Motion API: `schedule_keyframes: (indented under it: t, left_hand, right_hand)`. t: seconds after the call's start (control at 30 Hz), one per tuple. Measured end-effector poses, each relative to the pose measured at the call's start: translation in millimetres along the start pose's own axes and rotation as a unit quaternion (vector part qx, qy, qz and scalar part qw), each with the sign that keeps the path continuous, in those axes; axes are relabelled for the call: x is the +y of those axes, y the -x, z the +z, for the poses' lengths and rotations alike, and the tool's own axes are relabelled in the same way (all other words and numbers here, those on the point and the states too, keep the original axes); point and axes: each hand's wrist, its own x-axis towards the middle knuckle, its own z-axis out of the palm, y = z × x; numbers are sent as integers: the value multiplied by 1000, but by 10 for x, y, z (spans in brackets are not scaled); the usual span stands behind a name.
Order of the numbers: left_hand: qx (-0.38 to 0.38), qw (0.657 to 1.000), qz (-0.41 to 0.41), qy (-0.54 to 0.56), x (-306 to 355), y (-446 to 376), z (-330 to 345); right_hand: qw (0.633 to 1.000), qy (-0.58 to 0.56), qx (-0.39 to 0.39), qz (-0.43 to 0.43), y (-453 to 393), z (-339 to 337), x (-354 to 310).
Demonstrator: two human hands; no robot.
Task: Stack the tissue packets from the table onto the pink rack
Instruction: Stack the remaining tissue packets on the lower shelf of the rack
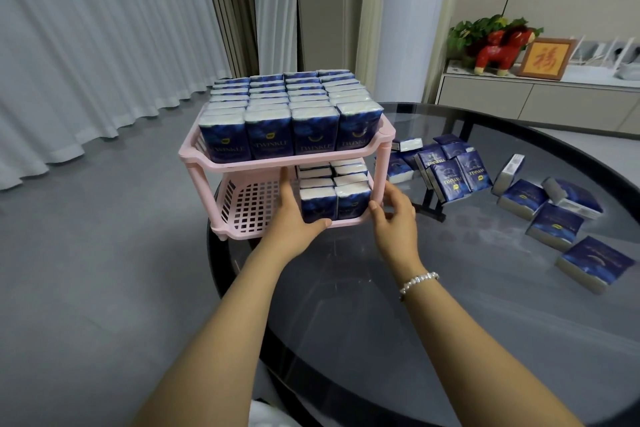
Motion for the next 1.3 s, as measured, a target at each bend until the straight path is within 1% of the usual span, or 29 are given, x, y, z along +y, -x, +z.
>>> schedule_keyframes:
  t: [0.07,0.2,0.23,0.27,0.3,0.43,0.57,0.67,0.73,0.8,0.9,1.03,1.1,1.2,1.3]
  left_hand:
    - [38,999,-3,-5,51,78,33]
    - [174,984,-11,-26,167,242,151]
    - [198,980,-13,-20,195,272,184]
    - [205,979,-14,-11,231,302,213]
    - [197,980,-12,-1,272,336,241]
    - [122,992,-8,31,399,436,396]
    - [41,990,-42,129,502,484,615]
    - [-3,989,-42,144,604,483,827]
    - [-15,989,-24,147,682,459,966]
    - [-17,989,-11,146,758,416,1093]
    - [-5,988,-13,157,812,330,1229]
    - [-7,988,-30,152,739,164,1382]
    - [-3,990,-32,138,685,80,1453]
    - [14,989,-29,142,652,-7,1519]
    - [39,986,-36,157,629,-56,1569]
  right_hand:
    - [1000,1,1,0,2,-7,-2]
    - [1000,8,2,9,44,-32,-16]
    - [1000,10,3,14,49,-47,-12]
    - [1000,12,4,21,49,-69,-25]
    - [999,15,6,29,46,-98,-42]
    - [999,30,2,37,65,-323,-112]
    - [996,87,-20,4,44,-661,-101]
    - [990,136,-38,-17,-65,-916,-97]
    - [983,175,-44,-30,-196,-1059,-56]
    - [966,249,-41,-59,-378,-1162,14]
    - [924,366,-34,-101,-719,-1224,68]
    - [876,463,-67,-120,-1290,-1105,51]
    - [851,503,-102,-112,-1574,-981,23]
    - [805,554,-185,-98,-1924,-722,7]
    - [782,557,-273,-61,-2158,-475,72]
